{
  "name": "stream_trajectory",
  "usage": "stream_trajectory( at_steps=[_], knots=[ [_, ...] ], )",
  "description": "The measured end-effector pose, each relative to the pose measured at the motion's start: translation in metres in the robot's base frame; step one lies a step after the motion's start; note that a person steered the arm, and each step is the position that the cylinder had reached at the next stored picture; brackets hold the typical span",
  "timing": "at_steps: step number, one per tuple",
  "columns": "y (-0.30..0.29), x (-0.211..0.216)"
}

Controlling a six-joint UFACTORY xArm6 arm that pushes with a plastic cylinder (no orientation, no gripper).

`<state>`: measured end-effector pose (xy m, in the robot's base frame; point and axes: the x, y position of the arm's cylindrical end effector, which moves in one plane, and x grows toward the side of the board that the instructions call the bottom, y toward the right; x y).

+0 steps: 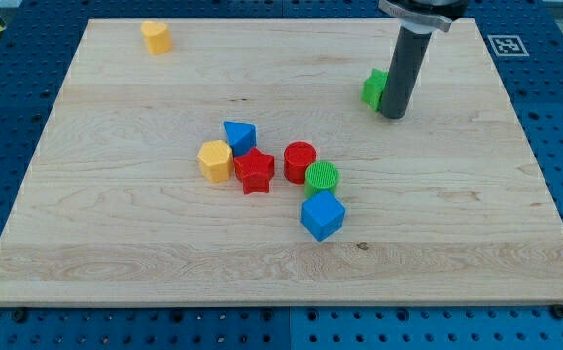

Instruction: Move the green star to the right of the yellow heart

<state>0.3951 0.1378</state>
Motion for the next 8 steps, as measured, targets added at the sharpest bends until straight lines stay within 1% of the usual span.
stream_trajectory(
  at_steps=[1,2,3,4,5,6,7,8],
  knots=[
    [0.021,0.039],
    [0.068,0.038],
    [0.058,0.014],
    [0.041,-0.021],
    [0.008,-0.064],
    [-0.056,-0.097],
    [-0.038,-0.097],
    [0.008,-0.076]
  ],
)
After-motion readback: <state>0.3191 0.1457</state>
